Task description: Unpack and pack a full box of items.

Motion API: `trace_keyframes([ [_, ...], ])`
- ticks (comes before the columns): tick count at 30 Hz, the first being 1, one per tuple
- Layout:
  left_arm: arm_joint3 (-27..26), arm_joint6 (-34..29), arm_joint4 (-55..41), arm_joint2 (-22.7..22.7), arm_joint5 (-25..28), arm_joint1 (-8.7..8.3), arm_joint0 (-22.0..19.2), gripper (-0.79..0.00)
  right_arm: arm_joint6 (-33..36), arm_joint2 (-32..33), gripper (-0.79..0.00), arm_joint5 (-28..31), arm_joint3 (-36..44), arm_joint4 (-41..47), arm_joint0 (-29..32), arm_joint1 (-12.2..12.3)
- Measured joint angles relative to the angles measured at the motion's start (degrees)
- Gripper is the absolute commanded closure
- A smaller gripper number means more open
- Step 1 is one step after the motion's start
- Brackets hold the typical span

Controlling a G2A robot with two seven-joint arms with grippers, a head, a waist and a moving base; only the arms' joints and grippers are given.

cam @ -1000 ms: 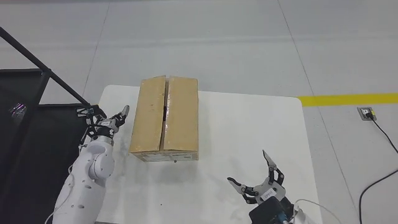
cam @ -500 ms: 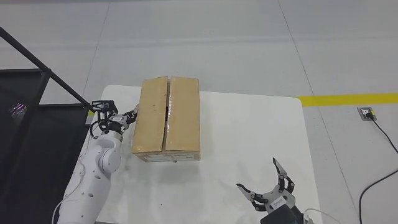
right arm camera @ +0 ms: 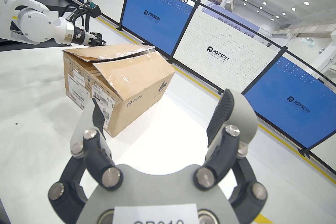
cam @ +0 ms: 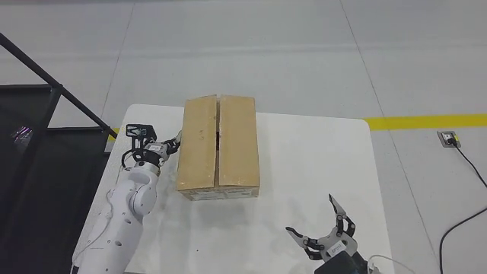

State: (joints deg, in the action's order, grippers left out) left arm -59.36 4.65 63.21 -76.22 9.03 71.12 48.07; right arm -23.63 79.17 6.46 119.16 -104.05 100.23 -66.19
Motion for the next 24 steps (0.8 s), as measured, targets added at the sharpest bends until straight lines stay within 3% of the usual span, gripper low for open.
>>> trace_keyframes([
  [17,-0.73,-0.88,0.61,2.85,-0.30,0.97,-0.80,-0.785,-0.22,0.27,-0.785,2.35,-0.26,-0.94,-0.04,0.18],
  [21,-2.79,-0.52,-1.39,-0.23,1.02,0.28,2.07,-0.785,0.20,0.05,-0.785,4.37,-0.13,-1.79,-0.52,0.30],
  [24,-7.29,0.26,-1.60,-3.59,1.60,-0.60,6.61,-0.785,0.19,0.06,-0.785,4.24,-0.13,-1.74,-0.50,0.29],
])
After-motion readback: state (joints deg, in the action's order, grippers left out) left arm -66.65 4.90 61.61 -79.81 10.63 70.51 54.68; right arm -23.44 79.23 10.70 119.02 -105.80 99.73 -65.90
